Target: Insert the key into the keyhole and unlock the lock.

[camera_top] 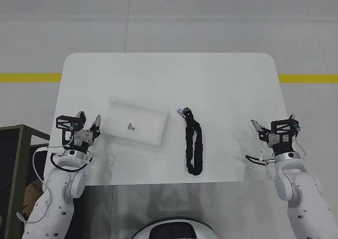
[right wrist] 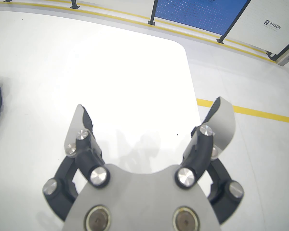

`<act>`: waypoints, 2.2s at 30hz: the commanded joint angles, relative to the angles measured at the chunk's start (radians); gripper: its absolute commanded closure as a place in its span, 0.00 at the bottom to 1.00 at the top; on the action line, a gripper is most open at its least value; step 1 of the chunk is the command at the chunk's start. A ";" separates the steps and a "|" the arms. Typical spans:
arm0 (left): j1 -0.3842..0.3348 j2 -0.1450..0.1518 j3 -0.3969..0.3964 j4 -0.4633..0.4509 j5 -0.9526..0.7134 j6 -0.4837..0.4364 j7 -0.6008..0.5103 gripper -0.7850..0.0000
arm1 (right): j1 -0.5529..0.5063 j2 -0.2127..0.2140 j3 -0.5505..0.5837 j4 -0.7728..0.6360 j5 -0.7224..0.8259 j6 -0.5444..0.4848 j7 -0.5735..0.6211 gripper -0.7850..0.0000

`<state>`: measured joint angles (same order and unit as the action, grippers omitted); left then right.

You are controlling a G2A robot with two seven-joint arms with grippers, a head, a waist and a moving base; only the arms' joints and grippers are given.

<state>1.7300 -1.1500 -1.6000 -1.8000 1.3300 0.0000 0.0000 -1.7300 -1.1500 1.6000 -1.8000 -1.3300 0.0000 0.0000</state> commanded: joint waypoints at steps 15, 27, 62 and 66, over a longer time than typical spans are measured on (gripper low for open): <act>-0.471 -0.004 0.035 -0.064 -0.428 0.031 -0.931 0.00 | 0.000 0.000 0.000 0.000 0.000 0.000 0.000 0.00; -0.745 -0.013 0.089 0.127 -0.729 0.169 -1.281 0.00 | 0.000 0.000 0.000 0.000 0.000 0.000 0.000 0.00; -1.117 0.190 0.764 0.350 -0.892 0.088 -1.536 0.51 | 0.000 0.000 0.000 0.000 0.000 0.000 0.000 0.00; -1.120 0.206 0.812 0.327 -0.887 0.108 -1.536 0.54 | 0.000 0.000 0.000 0.000 0.000 0.000 0.000 0.00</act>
<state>0.6135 -0.9484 -0.7967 -1.4704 0.4610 0.1087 -1.5359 -1.7300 -1.1500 1.6000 -1.8000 -1.3300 0.0000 0.0000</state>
